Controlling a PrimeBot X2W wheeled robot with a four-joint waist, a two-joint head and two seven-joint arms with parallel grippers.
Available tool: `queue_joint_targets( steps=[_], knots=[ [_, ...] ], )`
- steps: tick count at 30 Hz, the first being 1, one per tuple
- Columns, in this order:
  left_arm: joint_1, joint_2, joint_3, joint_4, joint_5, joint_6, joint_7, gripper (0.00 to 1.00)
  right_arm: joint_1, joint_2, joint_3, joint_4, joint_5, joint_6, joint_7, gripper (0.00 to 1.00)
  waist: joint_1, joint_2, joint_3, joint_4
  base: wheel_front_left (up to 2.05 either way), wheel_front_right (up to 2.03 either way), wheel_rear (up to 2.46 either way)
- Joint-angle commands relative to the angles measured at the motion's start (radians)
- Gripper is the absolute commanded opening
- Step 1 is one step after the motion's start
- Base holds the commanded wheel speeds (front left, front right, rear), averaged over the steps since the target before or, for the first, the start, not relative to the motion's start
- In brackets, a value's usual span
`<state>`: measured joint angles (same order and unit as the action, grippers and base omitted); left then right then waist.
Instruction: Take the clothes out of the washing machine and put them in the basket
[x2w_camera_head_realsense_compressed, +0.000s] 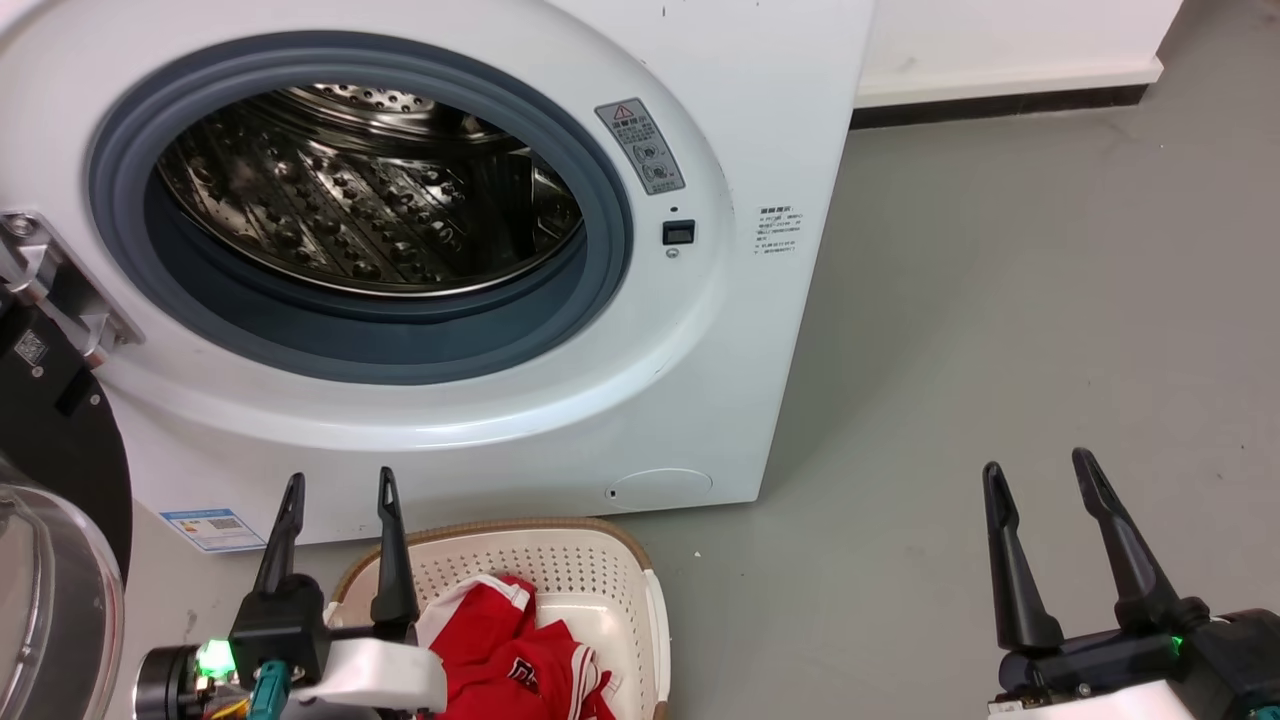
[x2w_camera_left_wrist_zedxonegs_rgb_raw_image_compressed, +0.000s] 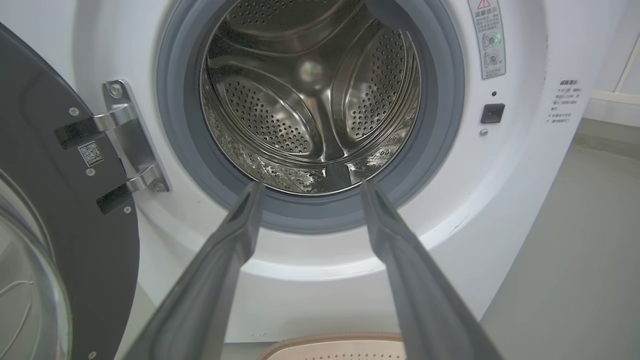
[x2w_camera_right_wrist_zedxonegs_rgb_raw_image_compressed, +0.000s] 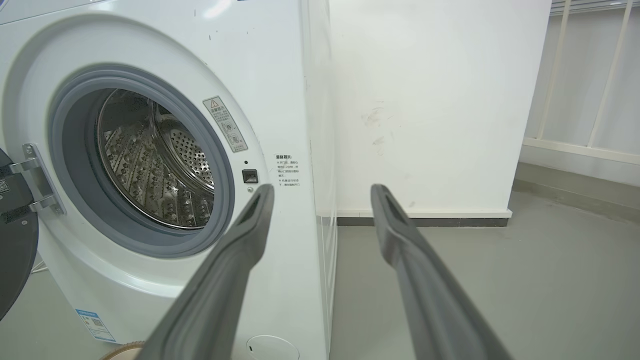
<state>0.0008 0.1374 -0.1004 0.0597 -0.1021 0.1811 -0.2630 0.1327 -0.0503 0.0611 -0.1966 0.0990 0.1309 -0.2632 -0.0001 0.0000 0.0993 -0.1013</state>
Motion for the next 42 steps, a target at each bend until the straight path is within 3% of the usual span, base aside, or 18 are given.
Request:
queue_joint_targets(
  steps=[1,13,39,40,42],
  knots=[
    [0.021,-0.012,0.012,-0.019,0.011,-0.008,-0.002,1.00,0.016,0.000,-0.003,0.001,0.007,0.000,-0.002,1.00,0.0001,0.0000,-0.008,0.005,0.00,0.00,0.00],
    [0.130,-0.071,0.082,-0.084,0.049,-0.038,-0.002,1.00,0.050,0.000,-0.018,0.017,0.015,0.000,-0.002,1.00,0.0001,0.0000,-0.055,0.015,0.00,0.00,0.00],
    [0.168,-0.088,0.089,-0.095,0.074,-0.040,-0.003,1.00,0.063,0.000,-0.026,0.031,0.023,0.000,-0.002,1.00,0.0001,0.0000,-0.076,0.018,0.00,0.00,0.00],
    [0.163,-0.085,0.084,-0.093,0.065,-0.045,0.001,0.00,0.059,0.000,-0.025,0.034,0.024,0.000,0.000,0.00,0.0001,0.0000,-0.076,0.018,0.00,0.00,0.00],
    [0.165,-0.086,0.079,-0.078,0.059,-0.044,0.004,0.00,0.060,0.000,-0.022,0.050,0.028,0.000,0.001,0.00,0.0002,0.0000,-0.076,0.018,0.00,0.00,0.00]
  ],
)
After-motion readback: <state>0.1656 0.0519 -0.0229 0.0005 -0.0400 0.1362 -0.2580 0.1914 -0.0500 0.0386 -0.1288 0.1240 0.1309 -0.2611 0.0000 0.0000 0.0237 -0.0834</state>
